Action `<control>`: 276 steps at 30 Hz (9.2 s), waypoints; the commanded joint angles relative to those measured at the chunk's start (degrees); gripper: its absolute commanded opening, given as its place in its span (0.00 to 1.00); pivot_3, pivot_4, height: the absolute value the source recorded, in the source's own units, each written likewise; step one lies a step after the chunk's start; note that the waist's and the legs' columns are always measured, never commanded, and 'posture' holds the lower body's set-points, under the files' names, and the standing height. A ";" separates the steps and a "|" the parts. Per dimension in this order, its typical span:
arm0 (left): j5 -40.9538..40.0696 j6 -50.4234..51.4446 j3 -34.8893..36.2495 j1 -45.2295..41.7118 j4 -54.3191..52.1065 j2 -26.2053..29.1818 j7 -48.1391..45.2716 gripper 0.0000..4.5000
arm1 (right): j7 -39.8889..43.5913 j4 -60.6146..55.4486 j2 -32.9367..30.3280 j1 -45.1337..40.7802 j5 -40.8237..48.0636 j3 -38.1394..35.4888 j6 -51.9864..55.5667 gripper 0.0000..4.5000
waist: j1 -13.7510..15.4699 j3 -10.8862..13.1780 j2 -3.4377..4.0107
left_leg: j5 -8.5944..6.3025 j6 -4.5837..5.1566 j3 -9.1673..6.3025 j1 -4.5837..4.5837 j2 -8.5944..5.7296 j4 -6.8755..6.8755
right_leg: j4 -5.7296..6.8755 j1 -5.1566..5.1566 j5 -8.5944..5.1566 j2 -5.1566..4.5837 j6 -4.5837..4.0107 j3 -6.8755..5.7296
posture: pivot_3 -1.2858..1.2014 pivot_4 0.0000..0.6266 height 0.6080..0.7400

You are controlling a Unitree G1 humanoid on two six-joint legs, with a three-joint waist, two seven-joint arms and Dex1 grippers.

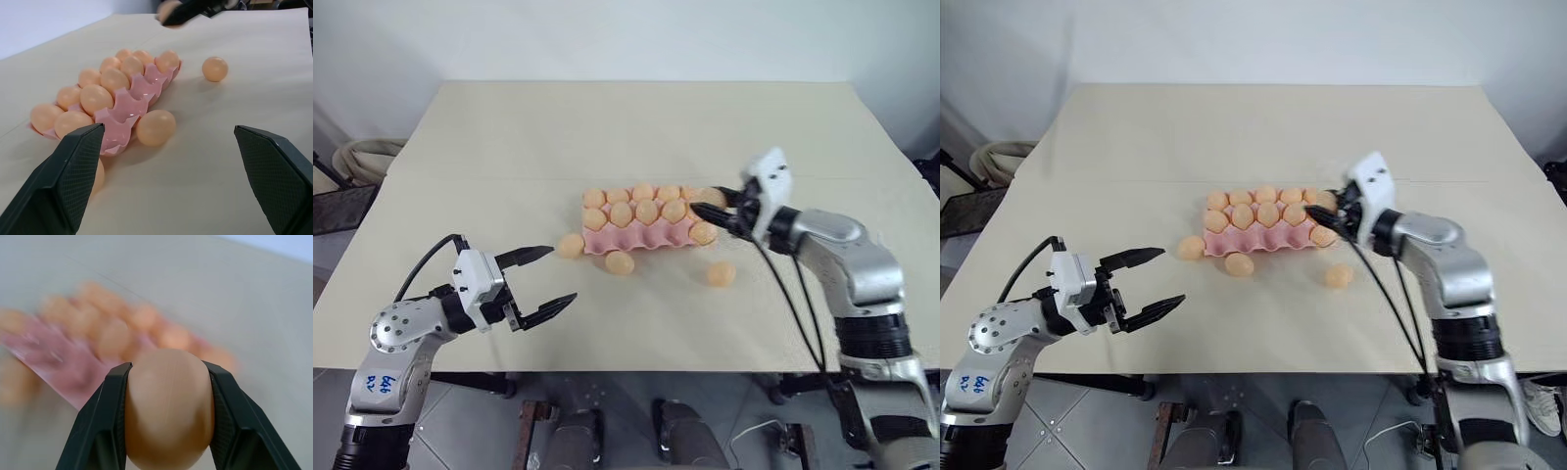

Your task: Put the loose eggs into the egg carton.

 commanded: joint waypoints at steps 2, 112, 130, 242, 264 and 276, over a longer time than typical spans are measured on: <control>-1.11 -0.20 0.91 0.09 -1.06 -0.33 0.67 1.00 | -1.74 0.50 2.82 -1.37 -2.82 4.37 0.82 0.37 | 0.60 0.00 0.00 | 0.00 -0.01 -0.01 -0.15 -0.02 0.01 | -0.01 -0.11 0.00 -0.05 -0.01 -0.07 | 0.52 0.24 1.00; 0.23 0.35 0.96 -0.84 2.49 -0.89 3.60 1.00 | 10.49 -6.20 -0.52 12.86 -1.10 -2.44 -17.71 1.00 | 0.73 -0.03 -0.06 | -0.62 0.04 0.82 0.38 0.18 -0.12 | -0.51 0.26 0.01 -0.75 -0.09 -1.40 | 0.52 0.24 1.00; 0.74 -1.44 4.88 2.69 5.81 3.24 -0.92 1.00 | 25.26 -10.24 -9.28 39.14 8.58 -19.52 -34.01 1.00 | 0.54 -0.03 -0.07 | -0.77 -0.05 1.04 0.65 0.38 -0.09 | -0.64 0.58 -0.03 -0.76 -0.33 -1.48 | 0.52 0.24 1.00; 14.41 -5.24 -7.88 -18.86 29.50 -7.45 8.62 1.00 | 18.14 -13.24 -6.25 33.38 9.62 -12.68 -32.70 1.00 | 2.02 -0.05 -0.10 | -0.68 -0.08 1.03 0.44 0.44 0.04 | -0.65 0.57 0.05 -1.06 -0.17 -2.35 | 0.52 0.24 1.00; 10.66 -16.65 -6.17 -28.22 46.48 -11.03 0.78 0.40 | 15.95 -15.92 -6.09 36.55 9.95 -13.49 -32.46 1.00 | 1.83 -0.06 -0.12 | -0.60 0.06 1.11 0.44 0.51 0.11 | -0.42 0.45 0.06 -1.07 -0.15 -2.55 | 0.52 0.24 1.00; 12.50 -14.30 -11.03 -35.90 48.71 -14.66 -2.91 0.40 | 15.60 -15.91 -6.03 35.93 9.68 -13.10 -32.33 1.00 | 3.24 -0.06 -0.12 | -0.68 -0.09 1.11 0.44 0.50 0.30 | -0.43 0.57 0.07 -1.10 -0.15 -2.56 | 0.52 0.24 1.00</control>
